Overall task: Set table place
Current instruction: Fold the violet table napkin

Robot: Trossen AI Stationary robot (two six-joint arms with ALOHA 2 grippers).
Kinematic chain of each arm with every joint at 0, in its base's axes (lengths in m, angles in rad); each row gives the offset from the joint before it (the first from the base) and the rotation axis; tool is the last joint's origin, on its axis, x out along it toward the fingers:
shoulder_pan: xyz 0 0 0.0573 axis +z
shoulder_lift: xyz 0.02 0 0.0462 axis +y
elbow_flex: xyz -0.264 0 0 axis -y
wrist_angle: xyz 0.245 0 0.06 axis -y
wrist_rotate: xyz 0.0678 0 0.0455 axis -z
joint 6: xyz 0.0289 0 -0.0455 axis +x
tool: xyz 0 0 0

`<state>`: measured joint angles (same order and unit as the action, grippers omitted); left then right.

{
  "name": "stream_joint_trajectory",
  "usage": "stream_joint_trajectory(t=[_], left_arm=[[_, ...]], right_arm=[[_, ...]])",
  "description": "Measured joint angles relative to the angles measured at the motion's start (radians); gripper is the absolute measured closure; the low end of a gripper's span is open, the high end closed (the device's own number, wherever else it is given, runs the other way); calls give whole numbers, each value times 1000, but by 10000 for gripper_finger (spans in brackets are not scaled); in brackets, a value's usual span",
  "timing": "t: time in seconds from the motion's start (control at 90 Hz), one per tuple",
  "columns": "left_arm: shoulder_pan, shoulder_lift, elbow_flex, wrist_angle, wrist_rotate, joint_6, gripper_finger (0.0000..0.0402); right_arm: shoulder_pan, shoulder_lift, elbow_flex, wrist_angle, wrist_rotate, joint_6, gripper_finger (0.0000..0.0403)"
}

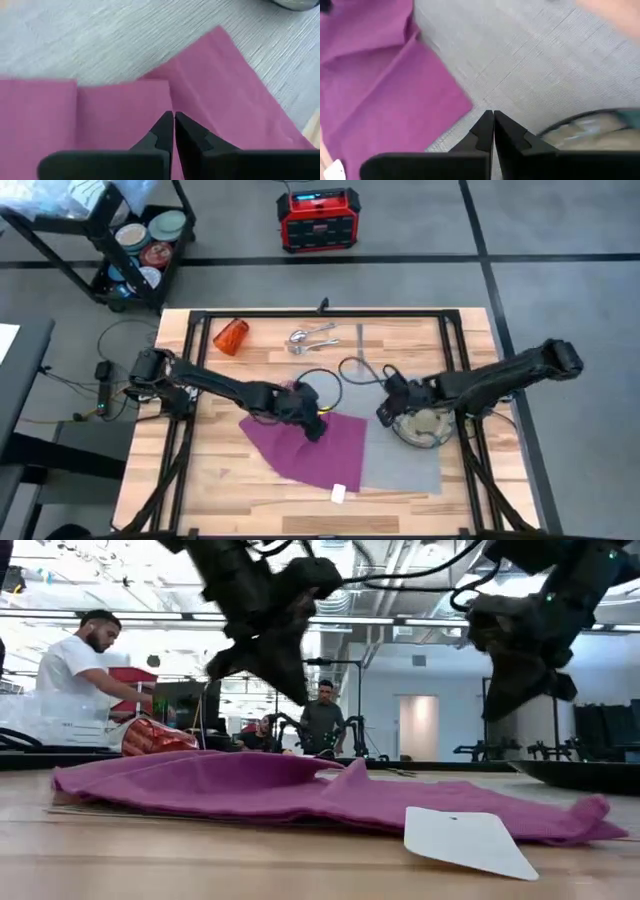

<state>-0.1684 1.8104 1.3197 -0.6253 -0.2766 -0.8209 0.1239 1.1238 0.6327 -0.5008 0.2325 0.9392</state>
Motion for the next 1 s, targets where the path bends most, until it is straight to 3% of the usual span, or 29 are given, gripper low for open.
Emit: stream_joint_trajectory(t=[0.122, 0.189, 0.278, 0.422, 0.522, 0.667, 0.778, 0.867, 1.0], left_arm=[[1, 165, 225, -336, -66, 124, 401], [3, 236, 331, -434, -71, 163, 401], [5, 294, 441, -466, -56, 191, 400], [14, 321, 566, -375, 44, 259, 369], [20, 314, 587, -340, 46, 257, 328], [44, 320, 546, -337, 148, 167, 261], [63, 320, 529, -341, 148, 74, 219], [80, 320, 529, -357, 118, 41, 212], [96, 320, 529, -357, 65, 43, 233]], right_arm=[[-33, -71, 0, -61, -4, -56, 403], [-47, -96, 0, -88, -7, -80, 403], [-65, -125, 0, -123, -7, -114, 403], [-92, -172, 0, -149, -18, -194, 389], [-102, -208, 0, -151, -25, -254, 357], [-100, -250, 0, -154, -44, -297, 294], [-102, -263, 0, -180, -44, -304, 242], [-113, -260, 0, -209, -27, -313, 207], [-140, -252, 0, -232, -25, -338, 179]])
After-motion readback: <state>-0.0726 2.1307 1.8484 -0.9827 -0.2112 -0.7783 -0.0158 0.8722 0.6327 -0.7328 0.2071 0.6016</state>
